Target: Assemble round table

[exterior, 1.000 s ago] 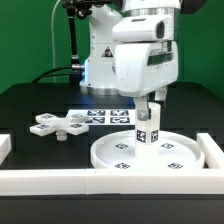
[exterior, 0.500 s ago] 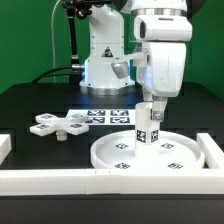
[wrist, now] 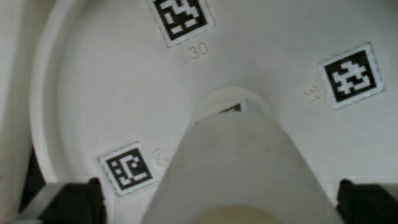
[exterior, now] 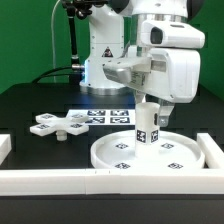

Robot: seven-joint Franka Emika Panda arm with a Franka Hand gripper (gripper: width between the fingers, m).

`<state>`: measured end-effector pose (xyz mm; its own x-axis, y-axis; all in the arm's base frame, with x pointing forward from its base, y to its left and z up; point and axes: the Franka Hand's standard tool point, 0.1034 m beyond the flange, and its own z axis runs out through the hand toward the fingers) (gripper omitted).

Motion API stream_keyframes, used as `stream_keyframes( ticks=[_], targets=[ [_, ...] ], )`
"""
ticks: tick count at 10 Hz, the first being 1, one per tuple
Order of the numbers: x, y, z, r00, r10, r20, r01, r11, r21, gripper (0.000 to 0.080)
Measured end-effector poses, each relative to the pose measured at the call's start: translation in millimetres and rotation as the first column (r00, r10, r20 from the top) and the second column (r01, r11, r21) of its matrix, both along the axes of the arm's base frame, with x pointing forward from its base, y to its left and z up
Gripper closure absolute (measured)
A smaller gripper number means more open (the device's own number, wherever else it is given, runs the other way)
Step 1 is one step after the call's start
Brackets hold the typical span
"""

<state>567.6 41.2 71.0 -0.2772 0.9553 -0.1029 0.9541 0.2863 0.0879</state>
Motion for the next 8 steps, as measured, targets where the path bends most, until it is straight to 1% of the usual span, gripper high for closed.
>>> stream_keyframes(
  ticks=[2,3,4,8],
  targets=[
    [-1.0,-0.1,-2.1,1.000,-0.002,-0.004,0.002,1.000,0.000,0.0150],
    [-1.2,-0.3,-2.4,1.000,-0.004,-0.004,0.004,1.000,0.000,0.0278],
    [-2.4,-1.0,-3.2,1.000,-0.005,-0.009,0.005,1.000,-0.001,0.0388],
    [-4.1,-2.1,-4.1,0.999,-0.041,-0.012,0.041,0.999,0.001,0.0387]
  ],
)
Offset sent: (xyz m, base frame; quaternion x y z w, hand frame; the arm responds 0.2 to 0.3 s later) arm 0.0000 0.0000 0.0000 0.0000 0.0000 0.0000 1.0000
